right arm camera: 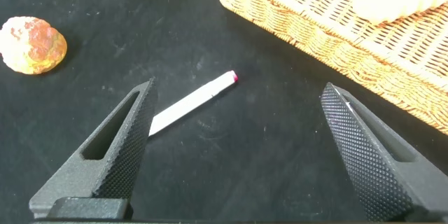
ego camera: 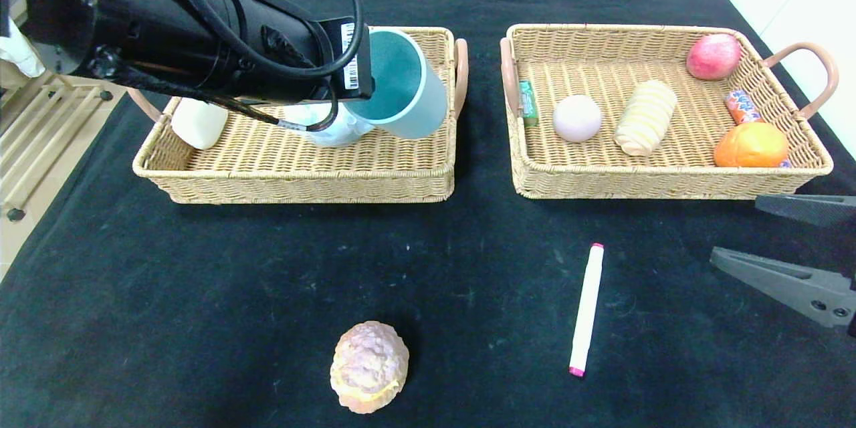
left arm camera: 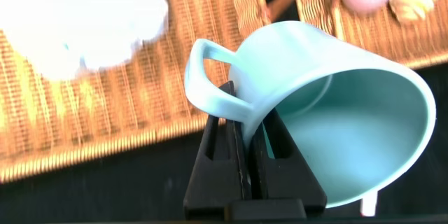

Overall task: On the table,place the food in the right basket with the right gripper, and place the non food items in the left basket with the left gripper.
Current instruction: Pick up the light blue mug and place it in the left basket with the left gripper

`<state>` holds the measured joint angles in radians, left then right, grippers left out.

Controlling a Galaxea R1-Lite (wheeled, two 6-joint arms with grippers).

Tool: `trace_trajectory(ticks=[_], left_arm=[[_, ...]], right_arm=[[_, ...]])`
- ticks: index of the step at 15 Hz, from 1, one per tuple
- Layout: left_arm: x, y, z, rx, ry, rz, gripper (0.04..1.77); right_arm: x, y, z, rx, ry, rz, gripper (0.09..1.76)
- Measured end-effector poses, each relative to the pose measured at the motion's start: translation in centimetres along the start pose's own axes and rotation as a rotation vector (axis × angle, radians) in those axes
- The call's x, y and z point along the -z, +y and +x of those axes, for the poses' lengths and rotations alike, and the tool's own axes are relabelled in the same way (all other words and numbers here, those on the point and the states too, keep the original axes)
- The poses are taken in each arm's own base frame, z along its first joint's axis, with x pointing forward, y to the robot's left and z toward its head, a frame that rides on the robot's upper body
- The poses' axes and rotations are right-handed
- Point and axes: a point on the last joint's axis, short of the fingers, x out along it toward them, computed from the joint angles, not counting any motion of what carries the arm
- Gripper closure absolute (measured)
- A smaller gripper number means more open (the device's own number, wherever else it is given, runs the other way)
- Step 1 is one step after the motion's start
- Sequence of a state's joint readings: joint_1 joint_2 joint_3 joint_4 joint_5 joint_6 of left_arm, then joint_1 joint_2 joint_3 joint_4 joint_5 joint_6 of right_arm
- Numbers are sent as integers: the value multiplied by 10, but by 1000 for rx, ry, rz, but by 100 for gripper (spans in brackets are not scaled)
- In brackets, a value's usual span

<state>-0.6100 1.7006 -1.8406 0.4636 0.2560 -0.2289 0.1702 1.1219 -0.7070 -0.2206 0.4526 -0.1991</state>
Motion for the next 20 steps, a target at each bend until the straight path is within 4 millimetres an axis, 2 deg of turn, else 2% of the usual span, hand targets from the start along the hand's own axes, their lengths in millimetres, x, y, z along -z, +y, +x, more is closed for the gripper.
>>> trace_trajectory(ticks=[9, 15, 16, 18, 20], left_arm=[[-1, 23, 60, -88, -82, 37, 165], [3, 25, 75, -87, -91, 64, 165], [4, 25, 77, -87, -89, 65, 158], [5, 25, 79, -87, -83, 69, 125], [6, 25, 80, -88, -81, 73, 99]], right_arm=[[-1, 0, -1, 4, -3, -2, 14], [-1, 0, -1, 5, -5, -3, 14], [-1, 0, -1, 4, -6, -3, 14], [-1, 0, -1, 5, -7, -4, 14], [-1, 0, -1, 5, -7, -3, 14]])
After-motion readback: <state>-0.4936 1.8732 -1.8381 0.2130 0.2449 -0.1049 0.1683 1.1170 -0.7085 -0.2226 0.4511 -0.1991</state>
